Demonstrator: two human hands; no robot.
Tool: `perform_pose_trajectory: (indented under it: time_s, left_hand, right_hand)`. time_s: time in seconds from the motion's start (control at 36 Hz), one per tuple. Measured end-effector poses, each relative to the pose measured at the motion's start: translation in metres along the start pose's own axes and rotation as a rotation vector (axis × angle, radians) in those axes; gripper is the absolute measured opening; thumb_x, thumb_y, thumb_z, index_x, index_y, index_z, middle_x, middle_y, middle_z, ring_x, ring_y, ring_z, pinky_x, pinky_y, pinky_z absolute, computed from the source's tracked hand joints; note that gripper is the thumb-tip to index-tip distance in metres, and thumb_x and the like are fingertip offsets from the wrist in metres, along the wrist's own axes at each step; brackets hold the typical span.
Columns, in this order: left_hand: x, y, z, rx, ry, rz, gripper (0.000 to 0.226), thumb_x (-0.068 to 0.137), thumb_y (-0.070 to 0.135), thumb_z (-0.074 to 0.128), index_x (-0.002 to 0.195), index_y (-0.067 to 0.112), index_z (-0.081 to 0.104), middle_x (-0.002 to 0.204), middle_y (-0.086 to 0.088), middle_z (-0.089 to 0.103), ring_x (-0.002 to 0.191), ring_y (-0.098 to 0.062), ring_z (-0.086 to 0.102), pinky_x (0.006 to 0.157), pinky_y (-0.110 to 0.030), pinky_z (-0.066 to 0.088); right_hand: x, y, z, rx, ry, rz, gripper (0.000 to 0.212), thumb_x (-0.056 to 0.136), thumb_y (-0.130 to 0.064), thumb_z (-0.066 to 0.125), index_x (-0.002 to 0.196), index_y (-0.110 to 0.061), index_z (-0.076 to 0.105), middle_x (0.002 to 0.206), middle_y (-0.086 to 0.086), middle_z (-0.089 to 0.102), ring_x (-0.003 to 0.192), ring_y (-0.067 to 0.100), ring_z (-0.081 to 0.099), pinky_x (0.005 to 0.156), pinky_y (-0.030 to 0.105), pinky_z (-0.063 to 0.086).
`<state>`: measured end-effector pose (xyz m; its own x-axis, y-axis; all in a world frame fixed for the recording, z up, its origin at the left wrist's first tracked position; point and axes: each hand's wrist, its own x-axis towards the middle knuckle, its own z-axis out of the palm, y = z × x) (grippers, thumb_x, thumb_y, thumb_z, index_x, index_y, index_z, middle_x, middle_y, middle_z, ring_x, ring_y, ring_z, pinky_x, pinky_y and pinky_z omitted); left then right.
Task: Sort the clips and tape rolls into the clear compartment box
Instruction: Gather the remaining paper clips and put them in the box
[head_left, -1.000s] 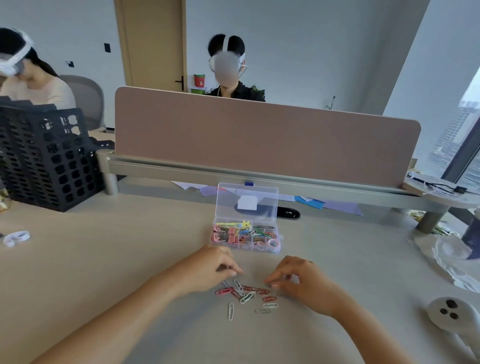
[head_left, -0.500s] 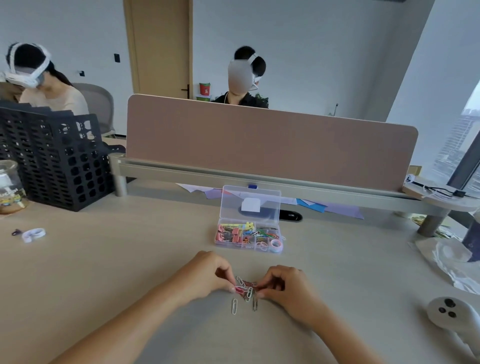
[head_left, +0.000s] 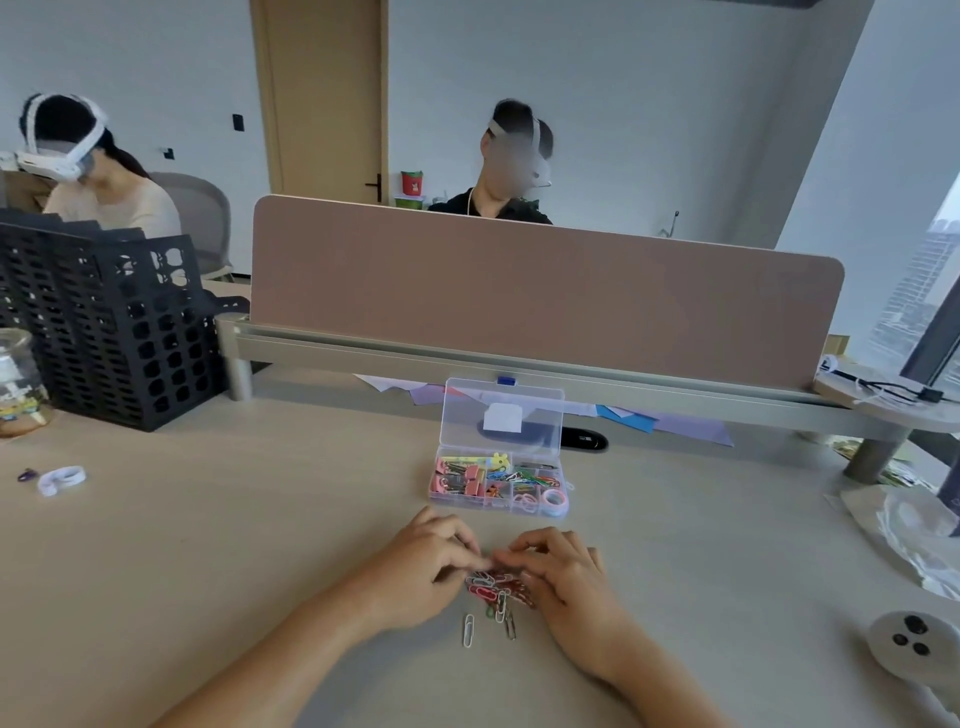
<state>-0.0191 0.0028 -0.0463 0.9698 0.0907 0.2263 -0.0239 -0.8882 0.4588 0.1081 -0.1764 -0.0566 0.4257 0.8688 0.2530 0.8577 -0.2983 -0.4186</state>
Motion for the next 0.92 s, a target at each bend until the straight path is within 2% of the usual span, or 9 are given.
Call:
perform_pose_trajectory:
  time_s: [0.17, 0.25, 0.33, 0.44, 0.53, 0.61, 0.69, 0.81, 0.92]
  left_hand:
    - [-0.005, -0.004, -0.012, -0.087, -0.194, -0.098, 0.057, 0.087, 0.002, 0.044, 0.126, 0.040, 0.060, 0.103, 0.029, 0.041, 0.107, 0.004, 0.038, 0.090, -0.002, 0.025]
    - [-0.006, -0.012, -0.014, -0.196, -0.198, -0.133, 0.057, 0.085, 0.010, 0.063, 0.131, 0.043, 0.052, 0.106, 0.025, 0.044, 0.095, 0.005, 0.045, 0.085, -0.007, 0.035]
    - [-0.004, -0.016, -0.014, -0.241, -0.227, -0.151, 0.067, 0.078, 0.025, 0.078, 0.136, 0.041, 0.047, 0.107, 0.023, 0.045, 0.089, 0.004, 0.044, 0.083, -0.005, 0.035]
    - [-0.002, -0.012, -0.013, -0.263, -0.217, -0.158, 0.072, 0.069, 0.033, 0.085, 0.133, 0.038, 0.054, 0.104, 0.021, 0.041, 0.083, 0.009, 0.041, 0.079, -0.005, 0.033]
    - [-0.001, -0.011, -0.010, -0.274, -0.185, -0.154, 0.073, 0.063, 0.036, 0.087, 0.130, 0.037, 0.057, 0.108, 0.018, 0.043, 0.090, 0.013, 0.043, 0.078, -0.002, 0.031]
    - [0.000, -0.008, -0.007, -0.283, -0.152, -0.149, 0.073, 0.056, 0.049, 0.085, 0.124, 0.040, 0.061, 0.111, 0.012, 0.046, 0.106, 0.001, 0.048, 0.089, -0.005, 0.031]
    - [0.001, -0.005, -0.002, -0.265, -0.109, -0.142, 0.069, 0.054, 0.057, 0.079, 0.120, 0.040, 0.064, 0.108, 0.014, 0.047, 0.105, 0.000, 0.048, 0.093, -0.009, 0.032]
    - [0.000, -0.002, 0.006, -0.206, -0.038, -0.129, 0.063, 0.060, 0.061, 0.075, 0.119, 0.045, 0.064, 0.106, 0.017, 0.044, 0.103, 0.003, 0.047, 0.093, -0.011, 0.037]
    - [-0.001, 0.000, 0.009, -0.170, -0.036, -0.120, 0.055, 0.069, 0.061, 0.071, 0.121, 0.044, 0.063, 0.106, 0.022, 0.043, 0.105, 0.005, 0.045, 0.097, -0.017, 0.038]
  right_hand:
    - [-0.004, 0.005, -0.009, 0.080, -0.071, -0.004, 0.039, 0.091, -0.015, 0.051, 0.109, -0.046, 0.066, 0.110, -0.030, 0.048, 0.108, -0.007, 0.037, 0.095, 0.011, 0.023]
    - [-0.004, 0.006, -0.018, 0.192, -0.065, 0.030, 0.031, 0.088, -0.016, 0.058, 0.105, -0.039, 0.069, 0.110, -0.026, 0.053, 0.109, -0.005, 0.043, 0.097, 0.014, 0.031]
    - [-0.005, 0.008, -0.026, 0.286, -0.092, 0.066, 0.034, 0.085, -0.015, 0.064, 0.109, -0.038, 0.067, 0.111, -0.020, 0.054, 0.110, -0.005, 0.045, 0.095, 0.007, 0.033]
    - [-0.006, 0.012, -0.032, 0.192, -0.254, 0.107, 0.049, 0.075, -0.041, 0.071, 0.123, -0.042, 0.058, 0.113, -0.023, 0.046, 0.115, 0.000, 0.040, 0.103, 0.018, 0.032]
    - [-0.006, 0.007, -0.030, 0.197, -0.297, 0.136, 0.078, 0.056, -0.070, 0.073, 0.127, -0.044, 0.053, 0.109, -0.021, 0.046, 0.112, 0.000, 0.042, 0.103, 0.021, 0.034]
    - [-0.006, -0.001, -0.023, 0.198, -0.266, 0.135, 0.089, 0.048, -0.071, 0.076, 0.129, -0.044, 0.051, 0.103, -0.021, 0.046, 0.105, 0.000, 0.044, 0.094, 0.017, 0.038]
    - [-0.005, -0.005, -0.018, 0.185, -0.184, 0.127, 0.080, 0.050, -0.062, 0.081, 0.124, -0.045, 0.055, 0.100, -0.021, 0.048, 0.099, -0.003, 0.045, 0.086, 0.014, 0.038]
    - [-0.005, -0.007, -0.009, 0.212, -0.065, 0.129, 0.059, 0.051, -0.058, 0.082, 0.105, -0.038, 0.067, 0.095, -0.018, 0.055, 0.088, -0.002, 0.051, 0.076, 0.013, 0.039]
    - [-0.006, -0.009, -0.009, 0.239, -0.038, 0.110, 0.052, 0.055, -0.057, 0.081, 0.100, -0.035, 0.068, 0.094, -0.016, 0.056, 0.083, -0.003, 0.052, 0.071, 0.010, 0.038]
